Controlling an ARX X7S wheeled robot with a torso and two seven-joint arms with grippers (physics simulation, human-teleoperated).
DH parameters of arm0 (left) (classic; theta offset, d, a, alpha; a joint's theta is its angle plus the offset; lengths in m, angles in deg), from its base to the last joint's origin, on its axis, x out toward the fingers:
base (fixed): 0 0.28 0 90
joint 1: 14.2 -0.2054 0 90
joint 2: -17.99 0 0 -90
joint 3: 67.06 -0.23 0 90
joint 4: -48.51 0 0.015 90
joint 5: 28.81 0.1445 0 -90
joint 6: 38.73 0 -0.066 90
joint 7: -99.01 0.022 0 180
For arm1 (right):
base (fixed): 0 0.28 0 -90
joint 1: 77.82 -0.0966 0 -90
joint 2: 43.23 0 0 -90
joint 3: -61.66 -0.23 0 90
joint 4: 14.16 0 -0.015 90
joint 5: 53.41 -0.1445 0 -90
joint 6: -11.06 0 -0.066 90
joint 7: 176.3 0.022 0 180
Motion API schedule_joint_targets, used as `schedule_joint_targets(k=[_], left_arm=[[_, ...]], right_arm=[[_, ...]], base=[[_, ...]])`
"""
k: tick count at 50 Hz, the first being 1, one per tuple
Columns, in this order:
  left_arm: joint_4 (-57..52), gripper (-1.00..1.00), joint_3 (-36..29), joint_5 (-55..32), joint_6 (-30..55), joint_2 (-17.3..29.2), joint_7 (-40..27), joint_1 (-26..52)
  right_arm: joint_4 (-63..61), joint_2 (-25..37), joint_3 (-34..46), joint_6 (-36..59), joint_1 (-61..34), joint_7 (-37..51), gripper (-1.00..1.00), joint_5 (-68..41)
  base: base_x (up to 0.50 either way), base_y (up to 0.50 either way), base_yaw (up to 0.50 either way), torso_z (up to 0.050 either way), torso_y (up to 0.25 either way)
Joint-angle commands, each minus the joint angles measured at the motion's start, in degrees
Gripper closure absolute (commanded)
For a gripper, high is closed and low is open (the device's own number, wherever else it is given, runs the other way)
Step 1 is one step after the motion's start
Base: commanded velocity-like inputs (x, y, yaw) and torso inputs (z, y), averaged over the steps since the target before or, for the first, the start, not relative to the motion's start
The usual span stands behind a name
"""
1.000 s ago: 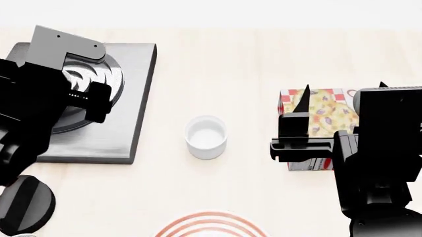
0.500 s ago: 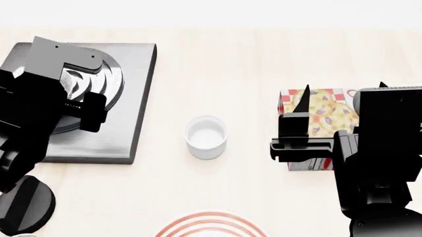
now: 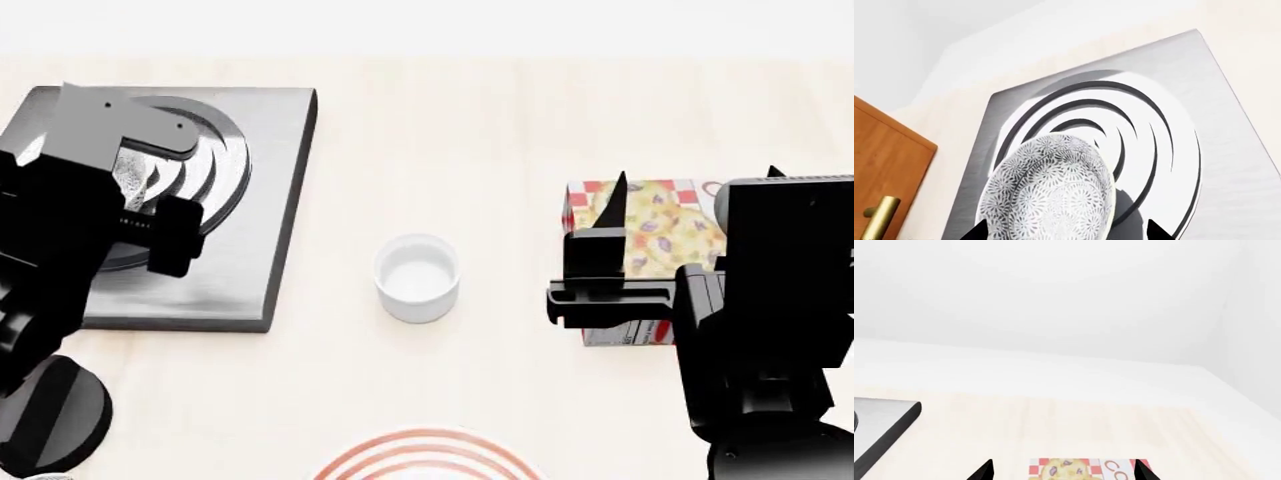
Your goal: Pick the akita bowl on the stove and place it on the plate.
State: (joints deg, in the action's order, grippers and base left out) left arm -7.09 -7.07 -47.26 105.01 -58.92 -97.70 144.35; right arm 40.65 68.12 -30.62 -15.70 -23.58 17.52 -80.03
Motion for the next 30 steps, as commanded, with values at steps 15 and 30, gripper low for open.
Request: schedule_joint_targets(k=[15,30], left_arm=[[0.7,-1.0,-1.6,0.5,-0.4,0.6,0.5,-0.4],[1.2,-1.0,-2.0,0.7,-0.8,1.1,0.6,-0.7]], right_arm=[[-0.1,0.3,0.0,0.2,-0.1,0.5,-1.0,-0.6],[0.1,0.4,0.2,-0.1,0.0,0.6,-1.0,-0.8]], base=[[0.0,0.0,0.0,0.0,0.0],[0.0,0.0,0.0,0.0,0.0]])
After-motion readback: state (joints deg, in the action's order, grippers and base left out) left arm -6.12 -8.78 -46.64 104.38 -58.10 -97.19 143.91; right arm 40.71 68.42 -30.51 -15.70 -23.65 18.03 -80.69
